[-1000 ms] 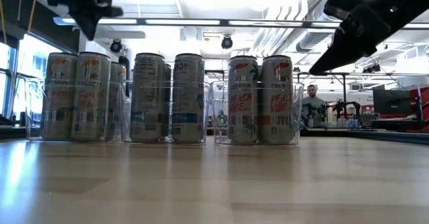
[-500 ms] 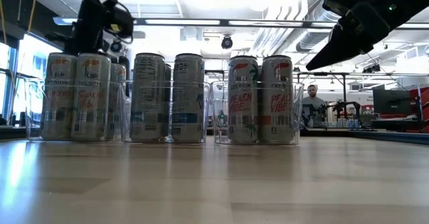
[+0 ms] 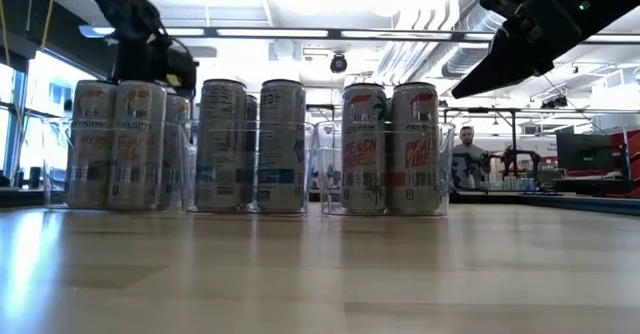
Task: Sort soda cans
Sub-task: Adjust the transparent bins
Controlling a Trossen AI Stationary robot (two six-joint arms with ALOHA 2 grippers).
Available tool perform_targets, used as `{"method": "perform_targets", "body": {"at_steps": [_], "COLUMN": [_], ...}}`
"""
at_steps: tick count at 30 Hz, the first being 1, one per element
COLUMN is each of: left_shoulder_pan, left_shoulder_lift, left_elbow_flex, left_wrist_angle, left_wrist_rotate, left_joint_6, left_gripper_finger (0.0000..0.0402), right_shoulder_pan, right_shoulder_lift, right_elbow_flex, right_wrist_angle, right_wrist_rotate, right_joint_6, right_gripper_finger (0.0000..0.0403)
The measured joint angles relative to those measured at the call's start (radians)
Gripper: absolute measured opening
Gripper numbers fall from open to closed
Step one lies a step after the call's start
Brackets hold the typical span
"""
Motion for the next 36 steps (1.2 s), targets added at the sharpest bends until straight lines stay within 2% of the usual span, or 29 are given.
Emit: {"method": "perform_targets", "body": {"at_steps": [10,22,26,31,36], "left_shoulder_pan": [-0.012,-0.12,-0.132,-0.101,-0.07], "left_shoulder_lift": [-0.006,-0.01,-0.011,-0.085,-0.229], "left_elbow_flex": [-0.206,-0.237,-0.238,-0.248,-0.244], "left_wrist_angle": [0.189,0.351,0.378,0.351,0.292], "left_wrist_rotate": [0.102,0.114,0.104,0.063,0.031], "left_joint_6": [-0.049,-0.166,-0.155,-0.127,-0.095], "left_gripper_finger": [0.0,0.0,0.0,0.0,0.0], "right_shoulder_pan": [0.0,0.0,0.005,0.034,0.072], "right_shoulder_lift": [0.0,0.0,-0.015,-0.072,-0.113], "right_elbow_flex": [0.0,0.0,0.0,0.0,0.0], "right_wrist_angle": [0.0,-0.011,-0.047,-0.108,-0.142], "right_wrist_rotate": [0.0,0.001,0.001,0.001,0.002], "right_joint_6": [0.0,0.0,0.006,0.049,0.084], "right_gripper_finger": [0.0,0.0,0.0,0.0,0.0]}}
